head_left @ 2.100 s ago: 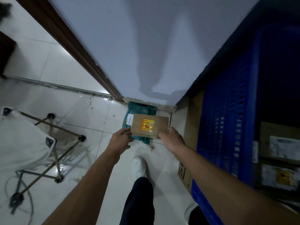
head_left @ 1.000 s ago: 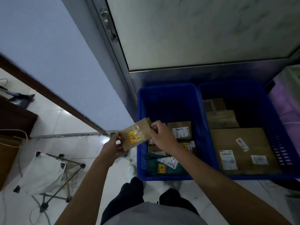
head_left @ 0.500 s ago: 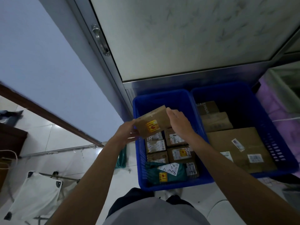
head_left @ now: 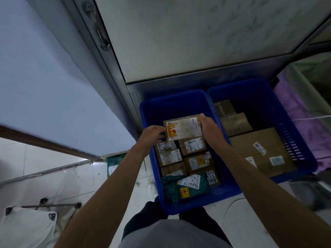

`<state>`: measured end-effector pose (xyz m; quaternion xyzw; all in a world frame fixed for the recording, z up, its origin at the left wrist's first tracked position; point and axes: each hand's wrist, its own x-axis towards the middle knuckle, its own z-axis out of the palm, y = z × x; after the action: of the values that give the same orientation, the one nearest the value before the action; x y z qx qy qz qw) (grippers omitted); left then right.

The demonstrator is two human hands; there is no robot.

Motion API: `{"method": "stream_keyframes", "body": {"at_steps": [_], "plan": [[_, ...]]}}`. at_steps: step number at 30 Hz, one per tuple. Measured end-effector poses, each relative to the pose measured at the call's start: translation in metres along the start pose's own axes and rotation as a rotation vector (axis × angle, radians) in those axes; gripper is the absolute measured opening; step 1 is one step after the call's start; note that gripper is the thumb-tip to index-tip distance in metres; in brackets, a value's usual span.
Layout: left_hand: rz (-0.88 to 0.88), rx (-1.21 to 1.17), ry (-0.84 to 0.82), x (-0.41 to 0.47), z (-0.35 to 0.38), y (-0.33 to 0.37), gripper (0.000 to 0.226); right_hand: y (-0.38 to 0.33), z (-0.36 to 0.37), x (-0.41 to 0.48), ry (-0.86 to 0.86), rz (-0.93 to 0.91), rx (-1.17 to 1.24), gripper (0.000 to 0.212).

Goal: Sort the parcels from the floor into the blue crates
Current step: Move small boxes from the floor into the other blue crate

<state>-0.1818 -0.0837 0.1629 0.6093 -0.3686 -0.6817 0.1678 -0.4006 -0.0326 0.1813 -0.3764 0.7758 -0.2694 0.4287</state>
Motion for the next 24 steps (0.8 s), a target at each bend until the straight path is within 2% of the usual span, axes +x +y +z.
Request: {"method": "stream_keyframes", "body": {"at_steps": [5,7,9,12,16,18,24], "plan": [[0.016,0.097,0.012,0.03,-0.002,-0.002,0.038,0.018,0.016,0.022,-0.016,0.08,-0.036,0.07],[0.027,0.146,0.002,0.038,-0.001,-0.002,0.038,0.024,0.021,0.034,-0.043,0.082,-0.065,0.063],[0.037,0.212,-0.018,0.051,0.002,-0.006,0.051,0.028,0.026,0.048,-0.093,0.057,-0.08,0.059],[0.027,0.335,-0.042,0.084,0.005,-0.02,0.067,0.041,0.036,0.072,-0.145,0.085,-0.035,0.072],[-0.021,0.47,0.022,0.122,0.016,-0.04,0.069,0.066,0.058,0.11,-0.324,0.181,-0.06,0.068],[-0.071,0.552,0.043,0.144,0.022,-0.057,0.07,0.083,0.072,0.128,-0.344,0.244,-0.02,0.063],[-0.218,0.7,0.142,0.21,0.032,-0.119,0.058,0.136,0.118,0.171,-0.476,0.357,0.061,0.07]]}}
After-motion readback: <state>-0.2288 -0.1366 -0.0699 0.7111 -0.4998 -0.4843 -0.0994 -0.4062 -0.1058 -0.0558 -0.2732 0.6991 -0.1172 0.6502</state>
